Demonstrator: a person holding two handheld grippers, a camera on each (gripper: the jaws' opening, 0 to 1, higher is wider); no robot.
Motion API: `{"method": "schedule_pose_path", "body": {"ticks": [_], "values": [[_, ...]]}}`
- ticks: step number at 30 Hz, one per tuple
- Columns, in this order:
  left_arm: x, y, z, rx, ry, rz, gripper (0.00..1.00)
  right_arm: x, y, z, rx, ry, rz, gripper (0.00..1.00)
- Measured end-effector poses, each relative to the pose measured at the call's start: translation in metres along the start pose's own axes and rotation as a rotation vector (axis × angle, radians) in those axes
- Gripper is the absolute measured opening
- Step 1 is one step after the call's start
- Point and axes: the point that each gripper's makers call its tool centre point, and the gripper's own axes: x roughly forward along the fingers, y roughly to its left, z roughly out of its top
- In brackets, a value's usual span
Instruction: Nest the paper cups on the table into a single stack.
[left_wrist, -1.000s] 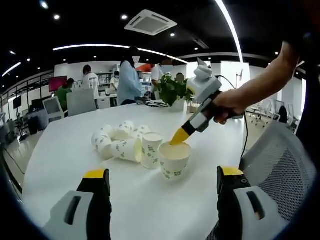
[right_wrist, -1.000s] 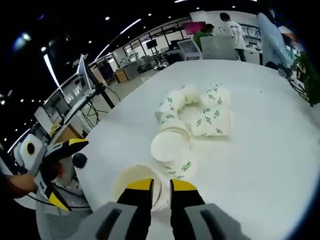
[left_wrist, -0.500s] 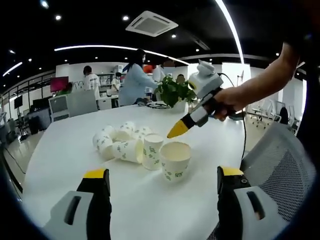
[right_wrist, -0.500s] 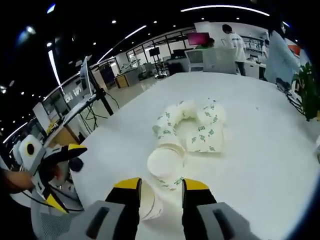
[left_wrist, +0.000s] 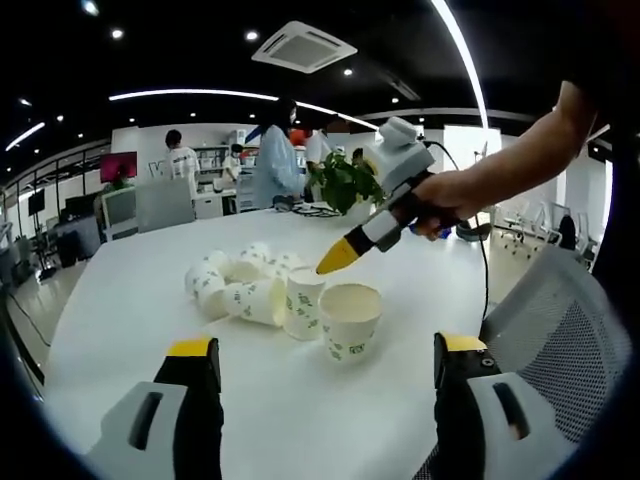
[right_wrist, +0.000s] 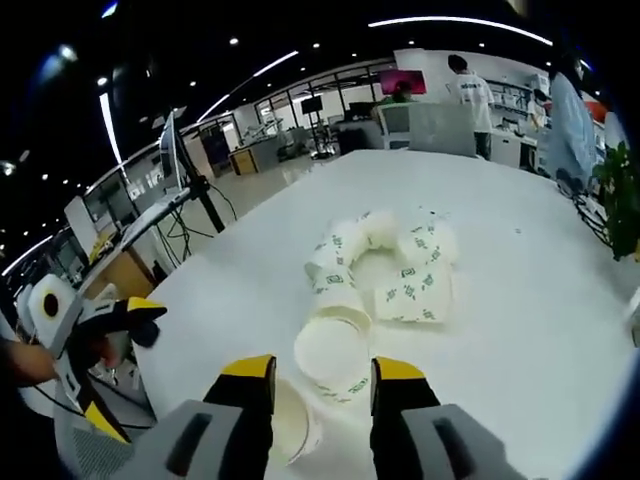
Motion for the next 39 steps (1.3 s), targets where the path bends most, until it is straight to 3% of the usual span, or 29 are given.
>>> {"method": "schedule_pose_path", "body": {"ticks": [27,39], "values": [[-0.003,0.008,-0.004,-0.015,0.001,0.018,0.85,0.035,-0.002,0.001,-0.064,0.083,-0.051,0.39],[-0.004,0.009,-0.005,-0.019,-0.001,0.020,0.85,0.036,-0.006,-0.005,-0.030,0.114,-0.068,0.36]]}}
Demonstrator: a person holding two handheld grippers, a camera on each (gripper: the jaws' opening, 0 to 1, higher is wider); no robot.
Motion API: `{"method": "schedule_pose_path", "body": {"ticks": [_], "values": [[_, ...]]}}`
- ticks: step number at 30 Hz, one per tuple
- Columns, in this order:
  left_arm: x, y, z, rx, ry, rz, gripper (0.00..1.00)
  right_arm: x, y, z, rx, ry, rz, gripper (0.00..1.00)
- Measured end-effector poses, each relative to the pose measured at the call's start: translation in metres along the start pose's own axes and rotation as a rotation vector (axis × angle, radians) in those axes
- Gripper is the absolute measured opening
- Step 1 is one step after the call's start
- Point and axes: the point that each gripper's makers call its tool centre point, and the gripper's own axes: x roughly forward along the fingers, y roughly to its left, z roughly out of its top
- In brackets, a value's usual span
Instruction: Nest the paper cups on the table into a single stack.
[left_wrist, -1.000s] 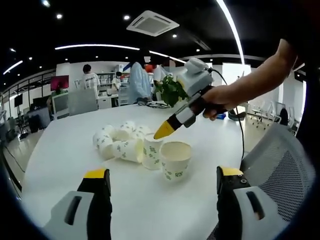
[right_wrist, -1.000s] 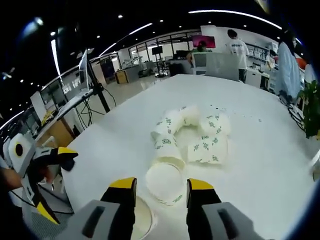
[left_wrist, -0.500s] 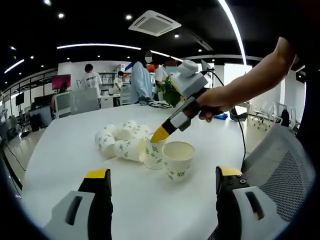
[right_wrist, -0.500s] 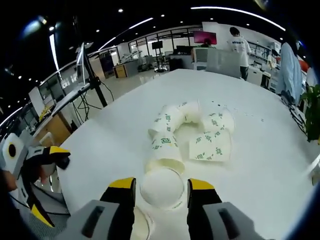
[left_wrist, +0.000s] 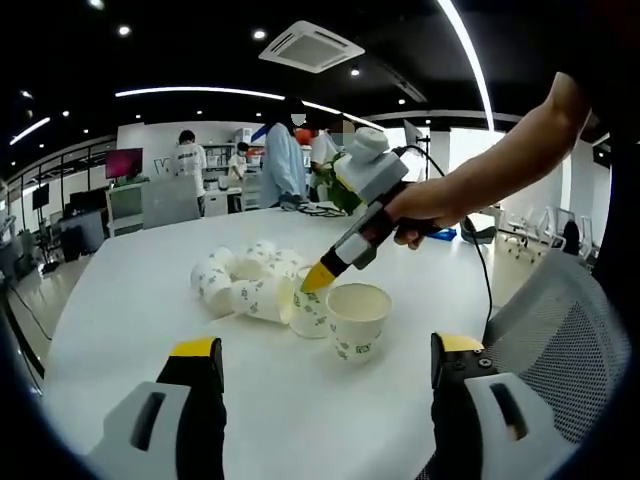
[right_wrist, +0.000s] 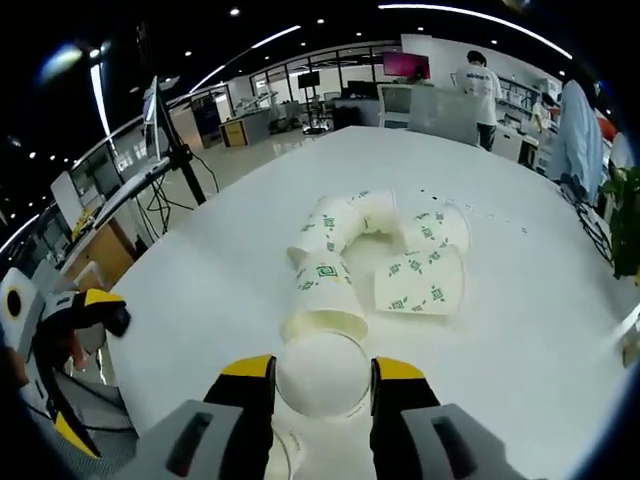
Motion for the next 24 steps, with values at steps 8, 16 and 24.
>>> {"method": "schedule_pose_path", "body": {"ticks": [8,16,24], "values": [[0.001,-0.003,0.000,0.001,0.003,-0.009,0.85,-0.003,-0.005,0.000,0.005,-0.009,-0.014,0.35],[0.002,-0.007,-0.003,0.015,0.014,-0.024,0.84,-0.015,-0.015,0.000,0.018,-0.023,-0.036,0.35],[0.003,-0.013,-0.002,0.029,0.019,-0.045,0.84,-0.025,-0.029,0.004,0.044,-0.052,-0.057,0.35]]}}
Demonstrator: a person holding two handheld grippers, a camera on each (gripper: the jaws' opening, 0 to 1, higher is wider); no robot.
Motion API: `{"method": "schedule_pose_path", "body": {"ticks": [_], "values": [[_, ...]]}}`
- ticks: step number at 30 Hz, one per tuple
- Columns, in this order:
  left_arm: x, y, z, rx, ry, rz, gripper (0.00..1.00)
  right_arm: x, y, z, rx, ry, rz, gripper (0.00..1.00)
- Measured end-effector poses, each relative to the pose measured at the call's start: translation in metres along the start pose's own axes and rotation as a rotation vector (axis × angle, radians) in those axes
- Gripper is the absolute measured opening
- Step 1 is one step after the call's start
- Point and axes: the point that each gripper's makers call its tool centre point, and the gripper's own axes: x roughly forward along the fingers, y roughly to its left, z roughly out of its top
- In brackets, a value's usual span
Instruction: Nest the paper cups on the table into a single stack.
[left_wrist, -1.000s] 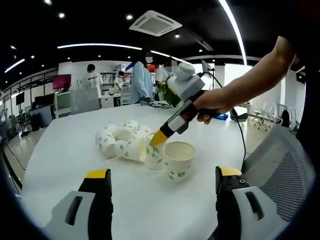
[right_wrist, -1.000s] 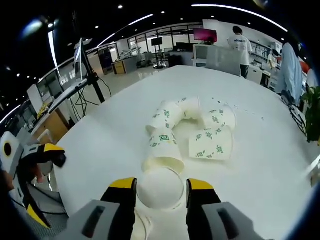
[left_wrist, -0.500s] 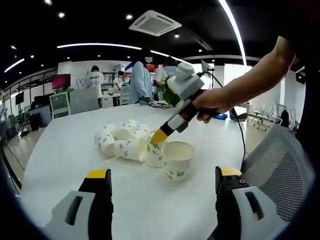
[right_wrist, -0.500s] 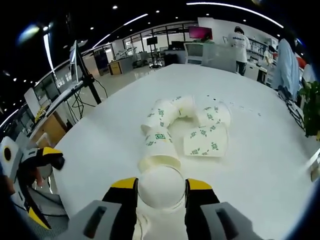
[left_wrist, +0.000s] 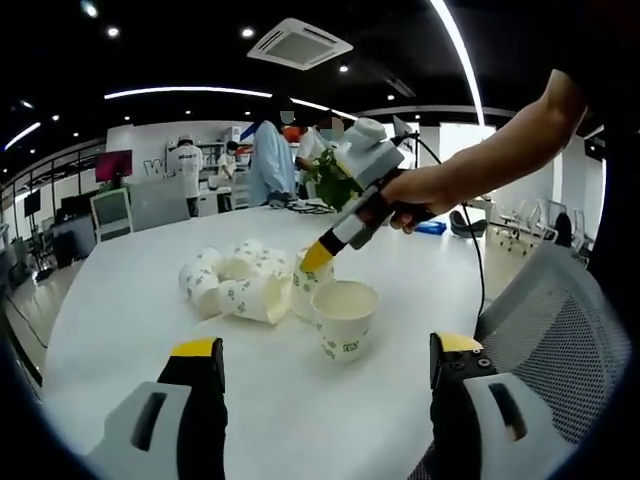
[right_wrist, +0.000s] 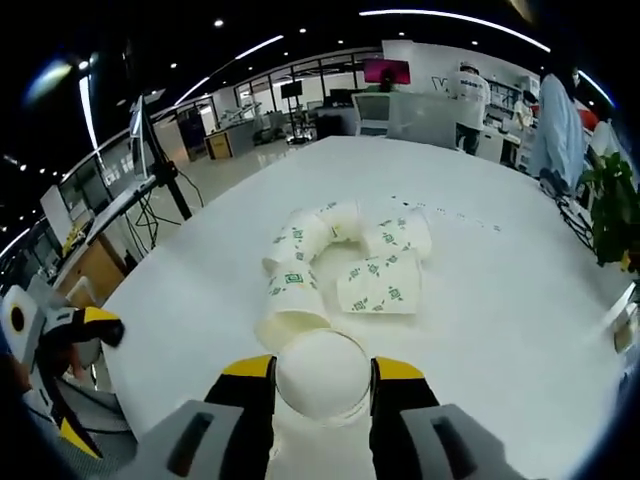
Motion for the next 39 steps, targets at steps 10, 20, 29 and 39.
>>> {"method": "schedule_pose_path", "body": {"ticks": [10,20,29,39], "values": [[0.000,-0.003,0.005,-0.013,-0.006,-0.001,0.83,-0.008,-0.010,0.014,0.016,-0.047,-0.020,0.35],[0.005,-0.007,0.002,-0.006,0.011,-0.014,0.82,-0.024,-0.015,0.024,0.034,-0.103,-0.017,0.35],[0.006,-0.008,0.004,-0.019,0.013,-0.017,0.81,-0.038,-0.016,0.034,0.052,-0.148,-0.003,0.35],[0.005,-0.008,0.006,-0.041,0.007,-0.024,0.78,-0.053,-0.002,0.042,0.076,-0.201,0.044,0.35]]}}
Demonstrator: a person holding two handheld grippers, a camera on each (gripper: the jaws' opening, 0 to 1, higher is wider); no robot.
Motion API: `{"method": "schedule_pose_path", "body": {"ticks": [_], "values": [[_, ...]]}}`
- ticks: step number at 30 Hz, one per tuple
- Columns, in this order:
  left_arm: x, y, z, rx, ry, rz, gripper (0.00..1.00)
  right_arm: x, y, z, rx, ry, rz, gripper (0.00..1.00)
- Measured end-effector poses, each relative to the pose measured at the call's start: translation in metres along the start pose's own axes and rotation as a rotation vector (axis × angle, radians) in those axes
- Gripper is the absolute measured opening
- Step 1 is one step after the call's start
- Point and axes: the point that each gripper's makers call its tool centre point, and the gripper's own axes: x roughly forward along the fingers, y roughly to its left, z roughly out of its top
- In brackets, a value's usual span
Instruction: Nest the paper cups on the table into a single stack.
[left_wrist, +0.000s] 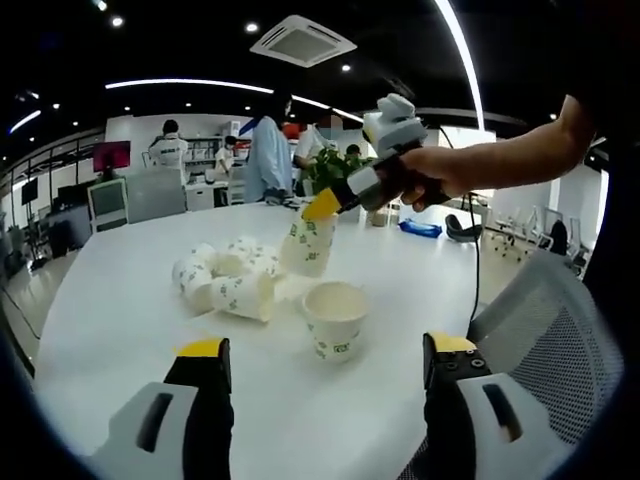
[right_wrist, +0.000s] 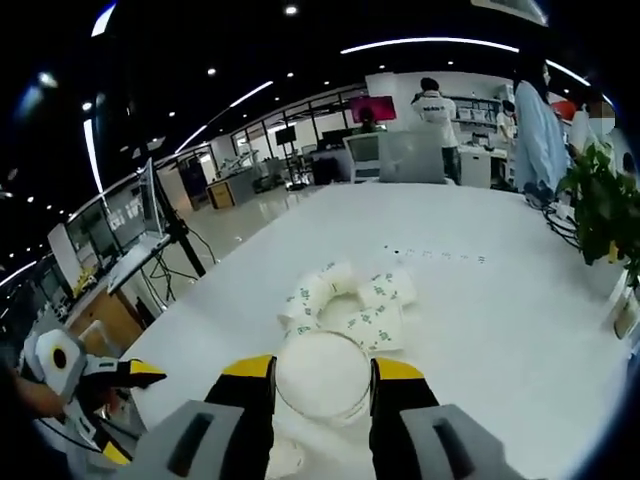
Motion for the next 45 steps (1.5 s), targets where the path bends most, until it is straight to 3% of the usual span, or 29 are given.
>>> {"method": "schedule_pose_path", "body": {"ticks": [10,13,20,33,45], "values": [[-0.003,-0.001,0.003,-0.035,-0.011,-0.008,0.74,-0.015,0.024,0.006,0.014,-0.027,0.056,0.35],[-0.004,0.002,0.013,-0.118,-0.063,0.001,0.73,-0.015,0.028,0.006,0.018,-0.033,0.073,0.35],[-0.005,0.007,0.024,-0.117,-0.077,0.019,0.67,-0.018,0.041,0.009,0.032,-0.056,0.129,0.35],[-0.001,0.018,0.054,-0.220,-0.171,0.003,0.58,-0.026,0.068,0.020,0.067,-0.110,0.255,0.35],[0.003,0.024,0.060,-0.293,-0.200,-0.054,0.48,-0.034,0.087,0.019,0.095,-0.124,0.364,0.35]]}}
